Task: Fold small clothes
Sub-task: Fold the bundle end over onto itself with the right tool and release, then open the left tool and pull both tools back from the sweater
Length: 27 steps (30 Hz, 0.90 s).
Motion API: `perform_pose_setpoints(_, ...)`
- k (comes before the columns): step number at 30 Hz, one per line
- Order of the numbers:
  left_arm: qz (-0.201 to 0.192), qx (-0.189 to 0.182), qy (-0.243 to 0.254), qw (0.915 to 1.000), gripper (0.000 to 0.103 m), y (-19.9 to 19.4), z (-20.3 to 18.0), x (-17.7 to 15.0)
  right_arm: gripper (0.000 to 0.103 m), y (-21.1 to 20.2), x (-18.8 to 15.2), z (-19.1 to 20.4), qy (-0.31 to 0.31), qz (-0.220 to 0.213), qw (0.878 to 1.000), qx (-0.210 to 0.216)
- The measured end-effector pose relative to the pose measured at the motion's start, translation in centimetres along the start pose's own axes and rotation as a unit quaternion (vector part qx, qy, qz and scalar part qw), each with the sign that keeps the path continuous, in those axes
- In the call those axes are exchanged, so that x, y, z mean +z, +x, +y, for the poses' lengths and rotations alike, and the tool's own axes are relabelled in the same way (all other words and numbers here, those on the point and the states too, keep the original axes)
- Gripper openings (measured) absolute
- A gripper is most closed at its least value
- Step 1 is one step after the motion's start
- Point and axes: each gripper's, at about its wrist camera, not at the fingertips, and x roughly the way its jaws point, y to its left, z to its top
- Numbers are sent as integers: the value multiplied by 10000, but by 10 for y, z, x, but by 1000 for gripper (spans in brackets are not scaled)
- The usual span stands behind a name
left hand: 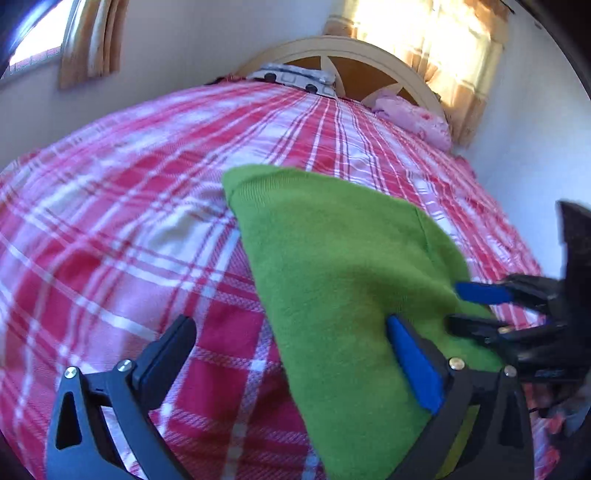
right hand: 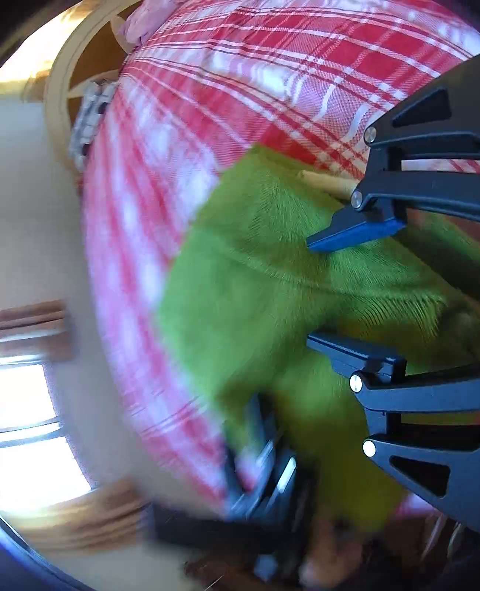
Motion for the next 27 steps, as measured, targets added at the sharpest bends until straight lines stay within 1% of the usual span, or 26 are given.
perform_pose_setpoints(1, -15, -43, -62, 10000, 103, -2, 0, -2, 51, -2, 0, -5, 156, -13, 9998, 113)
perform_pose_setpoints(2, -23, -94, -103, 9999, 103, -6, -1, -4, 51, -7, 0, -6, 186, -66, 9997, 113)
perform_pose_setpoints(5, -165, -215, -197, 9994, 103, -34, -2, -16, 51, -37, -13, 7, -46, -525, 9985, -149)
perform_pose_setpoints(7, -253, -429, -140, 9987, 103, -55, -3, -28, 51, -58, -25, 20, -156, -738, 9971, 108)
perform_pose_setpoints(8, -281, -452, -81, 9985, 103, -63, -4, -35, 51, -68, -34, 31, -321, -830, 9957, 271)
perform_pose_setpoints(9, -305, -440, 0, 9986, 103, -71, -5, -42, 51, -72, -40, 40, -488, -876, 9944, 321)
perform_pose_setpoints(10, -292, -394, 106, 9987, 103, -76, -6, -50, 51, -77, -53, 53, -770, -873, 9926, 334)
perform_pose_setpoints(11, -248, -333, 176, 9990, 103, -77, -6, -56, 51, -75, -59, 59, -883, -797, 9925, 293)
perform_pose_setpoints(12, -180, -281, 243, 9991, 103, -76, -6, -63, 51, -69, -68, 64, -971, -570, 9936, 124)
perform_pose_setpoints(13, -103, -260, 292, 9992, 103, -73, -6, -69, 51, -57, -78, 63, -955, -278, 9948, -198)
perform_pose_setpoints(14, -43, -234, 288, 9993, 103, -69, -6, -73, 51, -49, -85, 58, -892, -108, 9952, -396)
perform_pose_setpoints(15, 11, -210, 215, 9995, 103, -65, -5, -76, 51, -42, -91, 50, -729, 40, 9964, -442)
perform_pose_setpoints(17, 84, -339, 117, 9993, 103, -58, -9, -80, 51, -45, -93, 29, -131, -79, 9999, -54)
perform_pose_setpoints(18, 179, -242, 279, 9992, 103, -51, -17, -83, 50, -46, -93, 25, 35, -75, 10000, -2)
perform_pose_setpoints(19, 179, -144, 413, 9989, 103, -49, -24, -85, 48, -47, -92, 25, 113, -62, 9999, -18)
perform_pose_setpoints(21, 98, -78, 627, 9980, 103, -50, -35, -90, 47, -49, -91, 33, -12, -60, 9998, -186)
perform_pose_setpoints(23, 131, -47, 643, 9978, 103, -53, -39, -89, 38, -52, -92, 38, -24, -109, 9996, -250)
perform_pose_setpoints(25, 112, -5, 708, 9974, 103, -62, -42, -87, 37, -61, -93, 36, 129, -184, 9993, -291)
perform_pose_setpoints(27, 57, 117, 816, 9966, 103, -73, -46, -85, 37, -72, -96, 35, 215, -299, 9982, -481)
